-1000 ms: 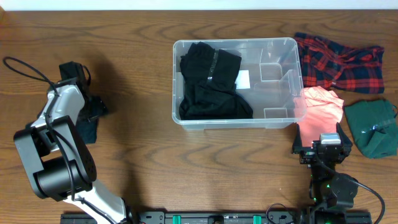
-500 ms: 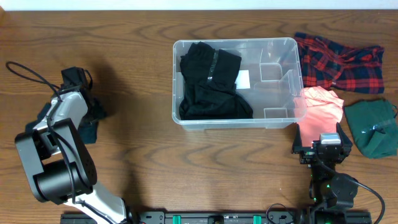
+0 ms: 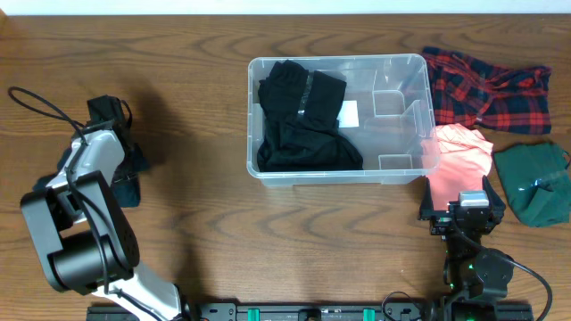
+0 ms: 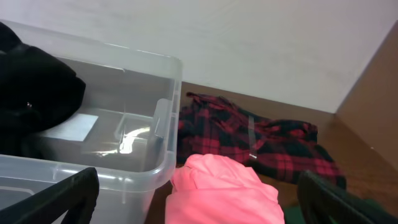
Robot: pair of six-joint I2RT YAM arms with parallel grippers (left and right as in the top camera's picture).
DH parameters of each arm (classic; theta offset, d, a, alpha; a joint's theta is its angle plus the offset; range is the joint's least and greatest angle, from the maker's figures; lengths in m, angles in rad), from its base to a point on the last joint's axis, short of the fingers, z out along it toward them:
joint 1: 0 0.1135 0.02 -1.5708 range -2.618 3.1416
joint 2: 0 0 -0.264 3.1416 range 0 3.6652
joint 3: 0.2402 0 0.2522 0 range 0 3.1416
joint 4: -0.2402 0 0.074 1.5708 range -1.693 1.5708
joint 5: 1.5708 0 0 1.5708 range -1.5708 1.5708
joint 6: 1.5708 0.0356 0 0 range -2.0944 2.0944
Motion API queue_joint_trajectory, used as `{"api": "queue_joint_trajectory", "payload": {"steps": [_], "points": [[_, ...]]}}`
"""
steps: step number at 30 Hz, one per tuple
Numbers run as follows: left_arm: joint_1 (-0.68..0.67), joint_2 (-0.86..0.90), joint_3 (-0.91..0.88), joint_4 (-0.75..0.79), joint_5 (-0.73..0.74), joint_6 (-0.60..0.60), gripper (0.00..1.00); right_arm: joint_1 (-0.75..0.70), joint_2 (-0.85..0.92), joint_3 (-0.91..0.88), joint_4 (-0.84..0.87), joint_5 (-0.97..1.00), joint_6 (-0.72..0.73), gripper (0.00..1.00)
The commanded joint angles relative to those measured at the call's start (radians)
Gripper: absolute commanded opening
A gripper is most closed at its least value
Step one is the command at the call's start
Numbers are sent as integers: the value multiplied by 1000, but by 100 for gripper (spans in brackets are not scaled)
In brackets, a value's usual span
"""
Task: Pack container
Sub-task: 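Grasp the dark teal garment with the left gripper, then carry the teal garment over the container and lower it inside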
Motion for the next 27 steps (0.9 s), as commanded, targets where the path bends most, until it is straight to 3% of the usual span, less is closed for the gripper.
{"api": "queue_joint_trajectory", "payload": {"steps": [1,13,21,27], "points": [[-18,-106,54,-24,21,2,6,12,-5,-1,-5,2,-10,99],[-216,-488,67,13,34,-1,6,12,-5,-1,-5,2,-10,99],[-565,-669,83,159,114,107,6,12,-5,-1,-5,2,-10,99],[-856,-658,82,242,115,207,6,12,-5,-1,-5,2,-10,99]]}}
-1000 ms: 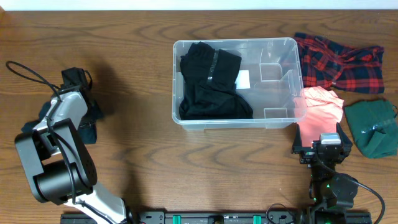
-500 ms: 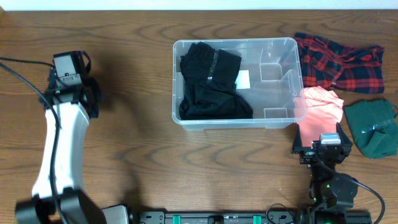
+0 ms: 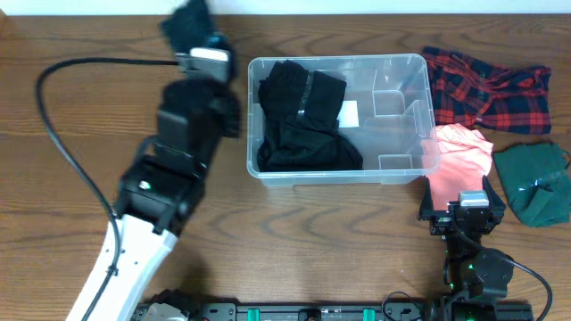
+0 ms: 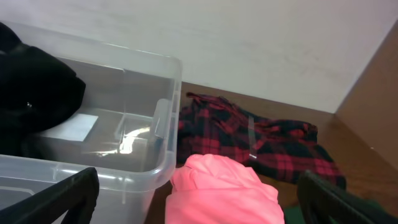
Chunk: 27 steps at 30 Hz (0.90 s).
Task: Pack container
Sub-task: 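Carry the teal garment over the container and lower it inside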
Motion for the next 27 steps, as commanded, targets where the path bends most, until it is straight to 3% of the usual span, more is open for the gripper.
{"api": "queue_joint_trajectory", "payload": {"steps": [1,4,11,22,27], "points": [[-133,26,21,21,5,111,6,12,-5,-1,-5,2,-10,99],[-256,98,21,52,5,162,6,12,-5,-1,-5,2,-10,99],[-407,273,21,146,5,264,6,12,-5,-1,-5,2,-10,99],[-467,445,21,320,5,245,6,12,-5,-1,-5,2,-10,99],[-467,491,21,382,5,159,5,12,-5,-1,-5,2,-10,99]]}}
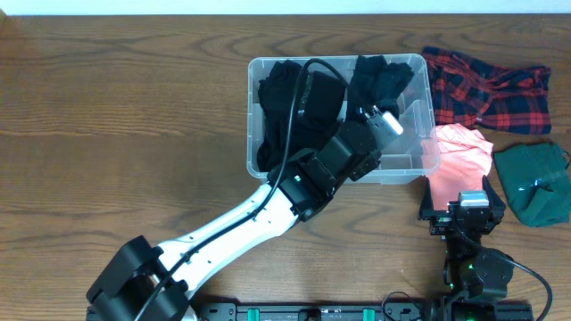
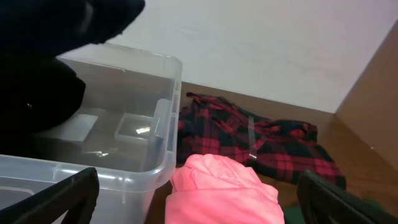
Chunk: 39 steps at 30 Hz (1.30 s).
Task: Pack container
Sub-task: 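Carry the teal garment over the container and lower it inside, then release the teal garment and retract the left gripper to rest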
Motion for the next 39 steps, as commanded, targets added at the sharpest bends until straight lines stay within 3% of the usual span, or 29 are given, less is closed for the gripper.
{"api": "queue_joint_trajectory", "payload": {"steps": [1,10,11,12,13,14,16,18,24,30,39], "points": [[0,30,21,29,-5,-73,6,12,-5,-1,-5,2,-10,99],[0,80,21,65,-4,-87,7,12,-5,-1,-5,2,-10,99],[0,80,21,65,-4,-87,13,12,-5,-1,-5,2,-10,99],[0,79,21,67,-4,-87,26,12,-5,-1,-5,2,-10,99],[0,79,21,72,-4,-87,49,12,-5,-1,-5,2,-10,99],[0,79,21,79,-4,-87,64,12,-5,-1,-5,2,-10,99],[0,79,21,90,-4,-87,79,12,-5,-1,-5,2,-10,99],[0,78,21,100,-4,-86,87,12,-5,-1,-5,2,-10,99],[1,55,21,111,-21,-82,89,12,-5,-1,-5,2,-10,99],[36,-29,21,69,-247,-83,89,12,-5,-1,-5,2,-10,99],[287,-193,21,-113,-431,-98,94,12,-5,-1,-5,2,-10,99]]}}
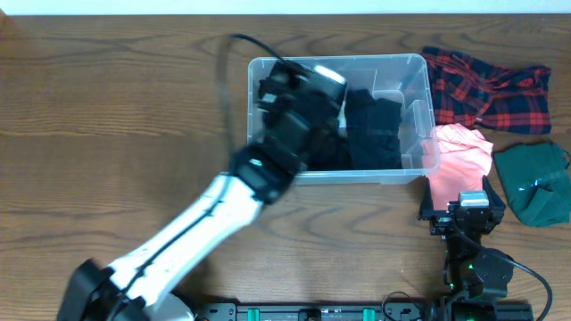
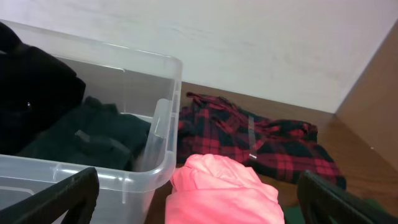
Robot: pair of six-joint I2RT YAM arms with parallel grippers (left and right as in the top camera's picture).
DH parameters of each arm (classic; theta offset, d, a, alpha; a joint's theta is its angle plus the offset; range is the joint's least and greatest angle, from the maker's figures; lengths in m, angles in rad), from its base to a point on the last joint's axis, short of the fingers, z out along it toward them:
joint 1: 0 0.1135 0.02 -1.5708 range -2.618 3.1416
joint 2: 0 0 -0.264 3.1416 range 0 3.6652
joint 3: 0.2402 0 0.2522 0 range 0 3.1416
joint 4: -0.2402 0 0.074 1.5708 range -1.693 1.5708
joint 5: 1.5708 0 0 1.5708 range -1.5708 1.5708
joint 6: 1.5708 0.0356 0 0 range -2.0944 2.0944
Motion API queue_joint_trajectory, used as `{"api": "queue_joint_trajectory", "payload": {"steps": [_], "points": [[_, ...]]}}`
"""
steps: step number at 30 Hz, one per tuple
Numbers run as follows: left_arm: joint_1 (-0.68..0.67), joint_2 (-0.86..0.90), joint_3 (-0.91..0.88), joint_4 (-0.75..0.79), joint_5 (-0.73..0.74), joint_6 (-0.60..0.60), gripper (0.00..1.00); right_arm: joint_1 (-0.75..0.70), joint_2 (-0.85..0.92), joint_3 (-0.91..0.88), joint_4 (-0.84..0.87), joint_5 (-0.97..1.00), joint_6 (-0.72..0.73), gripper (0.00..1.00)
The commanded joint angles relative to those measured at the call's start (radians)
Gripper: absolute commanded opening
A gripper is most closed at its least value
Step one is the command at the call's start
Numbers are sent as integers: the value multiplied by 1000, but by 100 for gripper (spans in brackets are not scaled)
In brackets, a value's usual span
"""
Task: Pack container
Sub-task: 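Release the teal garment and retract the left gripper to rest, then move the right gripper to the pink garment and grasp it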
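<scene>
The clear plastic container [image 1: 339, 176] [image 2: 124, 169] stands mid-table. A black garment [image 2: 31, 93] fills its left part. A dark green-black garment [image 1: 373, 129] [image 2: 93, 132] lies in its right-middle part. My left gripper [image 1: 302, 87] hangs blurred over the container's left half, apart from that garment; its jaws do not show clearly. My right gripper [image 1: 462, 214] [image 2: 199, 208] rests open near the front right. A pink cloth [image 1: 459, 156] [image 2: 224, 193] lies just ahead, between its fingers [image 2: 62, 198].
A red plaid garment [image 1: 486, 85] [image 2: 261, 140] lies on the table right of the container. A green cloth [image 1: 535, 183] sits at the right edge. The left arm stretches from the front left up to the container.
The dark garment that hung from my left gripper over the container's right part now lies inside it. The left gripper has moved over the container's left half. The right arm has not moved.
My left gripper was at the far left of the table on a dark garment. Then it held that garment up near the back edge, left of the container. Then it was over the container's right part, and now the garment lies inside.
</scene>
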Motion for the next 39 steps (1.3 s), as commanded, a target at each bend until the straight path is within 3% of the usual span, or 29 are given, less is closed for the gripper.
{"api": "queue_joint_trajectory", "payload": {"steps": [1,9,14,19,28,32,34,39], "points": [[127,-60,21,-34,-108,-20,95,12,-5,-1,-5,2,-10,99],[505,-82,20,-147,-109,-21,98,12,-5,-1,-5,2,-10,99],[630,-69,20,-281,-106,-21,98,12,-5,-1,-5,2,-10,99],[688,-69,20,-361,-106,-21,98,12,-5,-1,-5,2,-10,99],[692,-69,20,-366,-106,-21,98,12,-5,-1,60,35,-24,99],[692,-69,20,-366,-106,-21,98,12,-5,19,163,-81,73,99],[692,-69,20,-366,-106,-21,98,12,-5,75,92,-27,154,99],[692,-69,20,-366,-106,-21,98,11,70,319,-294,116,334,99]]}}
